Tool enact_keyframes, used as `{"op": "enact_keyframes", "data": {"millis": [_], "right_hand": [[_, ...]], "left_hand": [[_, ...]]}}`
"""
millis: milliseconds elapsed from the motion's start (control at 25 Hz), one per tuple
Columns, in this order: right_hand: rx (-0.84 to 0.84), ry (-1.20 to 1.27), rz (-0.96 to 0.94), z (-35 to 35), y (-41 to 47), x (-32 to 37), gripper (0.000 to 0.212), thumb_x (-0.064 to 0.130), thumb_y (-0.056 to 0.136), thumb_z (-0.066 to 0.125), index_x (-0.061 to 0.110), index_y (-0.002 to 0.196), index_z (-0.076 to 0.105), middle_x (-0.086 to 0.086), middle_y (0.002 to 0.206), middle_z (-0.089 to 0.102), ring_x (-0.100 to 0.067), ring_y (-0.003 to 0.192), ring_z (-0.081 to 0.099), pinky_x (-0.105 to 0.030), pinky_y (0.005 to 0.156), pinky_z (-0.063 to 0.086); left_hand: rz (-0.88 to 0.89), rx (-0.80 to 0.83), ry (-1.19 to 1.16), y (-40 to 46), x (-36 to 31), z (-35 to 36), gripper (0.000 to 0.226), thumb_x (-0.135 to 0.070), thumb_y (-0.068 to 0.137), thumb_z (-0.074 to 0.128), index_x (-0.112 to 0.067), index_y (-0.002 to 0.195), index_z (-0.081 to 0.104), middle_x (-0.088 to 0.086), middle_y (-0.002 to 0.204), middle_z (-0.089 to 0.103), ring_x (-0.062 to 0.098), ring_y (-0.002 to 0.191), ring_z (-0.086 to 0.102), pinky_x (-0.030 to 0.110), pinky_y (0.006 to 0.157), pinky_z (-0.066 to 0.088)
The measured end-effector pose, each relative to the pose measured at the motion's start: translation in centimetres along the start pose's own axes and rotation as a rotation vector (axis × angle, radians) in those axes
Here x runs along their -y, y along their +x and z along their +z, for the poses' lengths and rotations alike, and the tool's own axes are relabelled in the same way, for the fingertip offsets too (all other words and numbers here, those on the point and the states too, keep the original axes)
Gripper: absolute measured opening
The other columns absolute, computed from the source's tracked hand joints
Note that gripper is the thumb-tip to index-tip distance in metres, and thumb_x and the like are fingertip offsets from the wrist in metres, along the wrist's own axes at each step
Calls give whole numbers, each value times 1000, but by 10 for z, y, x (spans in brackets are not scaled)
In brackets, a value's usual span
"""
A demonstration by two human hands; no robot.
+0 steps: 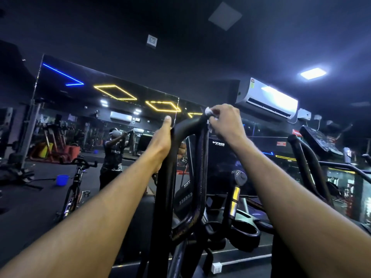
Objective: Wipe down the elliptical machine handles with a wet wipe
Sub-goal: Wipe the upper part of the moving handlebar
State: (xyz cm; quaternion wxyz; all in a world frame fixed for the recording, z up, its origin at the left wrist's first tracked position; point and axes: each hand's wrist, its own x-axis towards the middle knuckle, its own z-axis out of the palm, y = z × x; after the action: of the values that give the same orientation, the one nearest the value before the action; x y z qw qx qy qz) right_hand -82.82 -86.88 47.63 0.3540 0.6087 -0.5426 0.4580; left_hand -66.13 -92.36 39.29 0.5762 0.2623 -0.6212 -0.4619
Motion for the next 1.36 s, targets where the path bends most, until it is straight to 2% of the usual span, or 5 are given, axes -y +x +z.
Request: {"op": "enact_keyframes", "data": {"millis": [440, 640, 1040, 1160, 1360], "right_hand": [[196, -73, -334, 6, -21, 32, 26, 2, 91, 61, 9, 112, 74, -7, 104, 57, -21, 91, 58, -22, 79, 39], [129, -164, -4, -1, 21, 12, 21, 10, 94, 58, 3, 104, 75, -20, 111, 64, -34, 106, 61, -28, 80, 41], [382, -269, -502, 9, -21, 88, 20, 9, 94, 58, 6, 105, 74, -10, 107, 64, -26, 105, 60, -28, 90, 46], [320, -84, -333, -11, -6, 66, 23, 7, 92, 60, 9, 107, 78, -7, 105, 66, -22, 101, 61, -15, 81, 41], [241, -332, -132, 11, 4, 49, 19, 8, 96, 57, -2, 109, 68, -22, 119, 57, -40, 109, 59, -38, 95, 44]], "left_hand": [[29, -81, -107, 4, 18, 0, 87, -69, 105, 12, -6, 104, 73, 18, 72, 72, 27, 63, 67, 41, 71, 56], [28, -78, -121, 7, 21, -1, 87, -68, 106, 12, -7, 104, 74, 20, 75, 73, 29, 65, 68, 43, 71, 56], [94, -19, -180, -3, 17, 0, 103, -85, 93, 5, -18, 60, 76, 16, 67, 69, 24, 61, 65, 37, 66, 55], [80, 28, -218, -3, 18, -1, 113, -97, 77, 5, -11, 76, 79, 17, 71, 68, 24, 61, 63, 33, 64, 52], [41, 27, -237, 1, 21, -3, 114, -97, 81, 7, -10, 75, 80, 21, 74, 67, 26, 58, 62, 31, 59, 51]]}}
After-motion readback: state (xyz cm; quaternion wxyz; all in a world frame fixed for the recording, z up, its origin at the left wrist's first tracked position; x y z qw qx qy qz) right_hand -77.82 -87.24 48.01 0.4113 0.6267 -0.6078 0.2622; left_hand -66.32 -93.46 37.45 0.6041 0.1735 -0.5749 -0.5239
